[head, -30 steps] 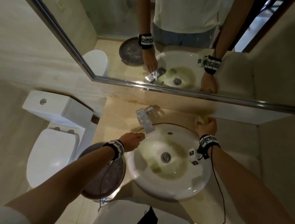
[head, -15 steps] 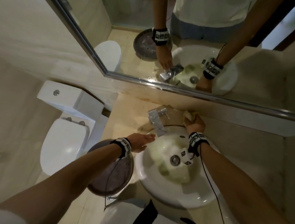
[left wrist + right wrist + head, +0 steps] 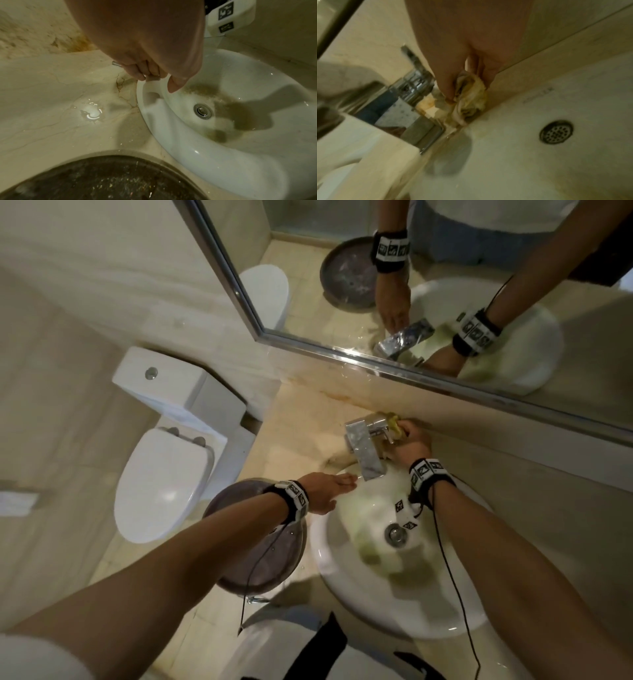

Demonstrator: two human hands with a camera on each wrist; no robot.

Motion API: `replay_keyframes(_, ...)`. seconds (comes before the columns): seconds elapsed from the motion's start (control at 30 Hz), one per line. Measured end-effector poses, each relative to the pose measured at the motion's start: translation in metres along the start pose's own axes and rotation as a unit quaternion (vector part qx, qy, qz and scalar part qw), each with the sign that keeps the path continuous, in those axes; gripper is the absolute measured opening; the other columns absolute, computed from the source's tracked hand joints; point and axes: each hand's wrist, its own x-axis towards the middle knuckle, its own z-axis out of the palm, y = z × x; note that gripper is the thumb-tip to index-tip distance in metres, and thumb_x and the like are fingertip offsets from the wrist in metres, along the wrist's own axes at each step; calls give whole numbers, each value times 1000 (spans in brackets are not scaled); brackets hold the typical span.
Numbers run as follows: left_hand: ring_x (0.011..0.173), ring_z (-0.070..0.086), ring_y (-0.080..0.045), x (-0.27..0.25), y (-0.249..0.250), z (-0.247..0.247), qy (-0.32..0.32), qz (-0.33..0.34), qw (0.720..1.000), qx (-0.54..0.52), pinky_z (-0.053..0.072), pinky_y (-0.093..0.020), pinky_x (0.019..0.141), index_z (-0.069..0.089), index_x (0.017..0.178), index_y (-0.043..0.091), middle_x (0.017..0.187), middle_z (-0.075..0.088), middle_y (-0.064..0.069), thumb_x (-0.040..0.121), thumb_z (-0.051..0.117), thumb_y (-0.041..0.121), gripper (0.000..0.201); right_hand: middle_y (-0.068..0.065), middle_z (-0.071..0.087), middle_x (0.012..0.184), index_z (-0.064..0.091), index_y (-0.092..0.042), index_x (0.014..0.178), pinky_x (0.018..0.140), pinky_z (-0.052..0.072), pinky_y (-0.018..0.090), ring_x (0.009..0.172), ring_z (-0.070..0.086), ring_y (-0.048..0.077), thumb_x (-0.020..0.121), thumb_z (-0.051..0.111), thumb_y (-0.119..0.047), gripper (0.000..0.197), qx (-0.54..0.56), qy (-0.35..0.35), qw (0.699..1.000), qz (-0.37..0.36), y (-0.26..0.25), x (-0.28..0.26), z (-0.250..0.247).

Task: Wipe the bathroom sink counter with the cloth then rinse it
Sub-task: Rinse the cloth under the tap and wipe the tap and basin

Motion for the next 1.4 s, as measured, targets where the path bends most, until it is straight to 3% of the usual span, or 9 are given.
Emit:
replay_keyframes(0.13, 142, 39, -23, 1, 1, 1, -8, -9, 1000, 4, 50, -42, 99, 22, 156, 22, 166, 11, 4, 87, 52, 21, 75, 6, 70, 111, 67, -15, 120, 91, 54, 34, 99, 65, 25, 81, 78, -14, 40, 46, 51, 996, -59, 13, -14, -29)
replay_keyframes(0.3, 143, 37, -21, 1, 0, -2, -14, -2, 1000, 10, 49, -39, 100, 20, 157, 24, 166, 7, 6, 88, 52, 20, 76, 4, 73, 101, 70, -20, 117, 81, 55, 31, 90, 66, 20, 79, 78, -21, 38, 60, 142, 985, -73, 43, -43, -72)
replay_keyframes(0.47, 149, 24, -16, -1, 3, -9, -15, -1, 1000, 21, 36, -37, 114, 20, 158, 24, 165, 10, 6, 91, 53, 19, 75, 3, 69, 108, 68, -14, 115, 85, 52, 31, 95, 62, 19, 78, 78, -18, 39, 83, 259, 962, -12, 88, -67, -111)
replay_keyframes(0.57, 151, 15, -13, -2, 4, -11, -24, 5, 999, 32, 30, -33, 117, 17, 158, 23, 166, 7, 4, 91, 52, 17, 76, 6, 66, 118, 62, -19, 116, 92, 56, 41, 105, 64, 25, 77, 79, -21, 43, 91, 304, 947, 60, 124, -76, -129)
replay_keyframes(0.7, 151, 12, -11, -1, 4, -14, -36, 10, 998, 47, 29, -27, 114, 15, 158, 23, 166, 4, 5, 92, 53, 19, 77, 10, 64, 127, 60, -20, 131, 97, 55, 47, 115, 62, 34, 77, 75, -17, 56, 12, 230, 965, 128, 177, -76, -135)
replay_keyframes(0.93, 151, 11, -9, -1, 3, -15, -51, 2, 998, 43, 29, -31, 117, 16, 158, 24, 165, 4, 9, 91, 56, 18, 78, 6, 61, 137, 58, -10, 138, 100, 38, 16, 126, 58, 25, 87, 73, -7, 53, 68, 125, 988, 58, 149, -78, -125)
replay_keyframes(1.17, 150, 12, -8, -1, 1, -17, -58, -3, 998, 19, 28, -33, 118, 18, 158, 28, 165, 5, 12, 90, 56, 17, 79, 11, 56, 144, 51, -18, 146, 109, 39, 35, 133, 51, 32, 90, 65, -15, 58, -90, 65, 994, -3, 109, -57, -99)
replay_keyframes(1.33, 150, 17, -9, -2, -2, -13, -41, -1, 999, -2, 33, -32, 114, 21, 157, 26, 165, 9, 10, 88, 58, 16, 79, 10, 54, 145, 52, -21, 145, 111, 37, 37, 134, 50, 31, 92, 62, -16, 54, -92, 17, 993, -66, 70, -41, -63)
replay_keyframes(1.4, 150, 15, -9, -2, -2, -11, -36, 5, 999, -14, 31, -30, 113, 23, 157, 24, 165, 11, 8, 87, 58, 15, 79, 6, 61, 137, 58, -28, 139, 104, 45, 33, 124, 57, 29, 92, 65, -22, 47, -83, 14, 992, -96, 54, -38, -46)
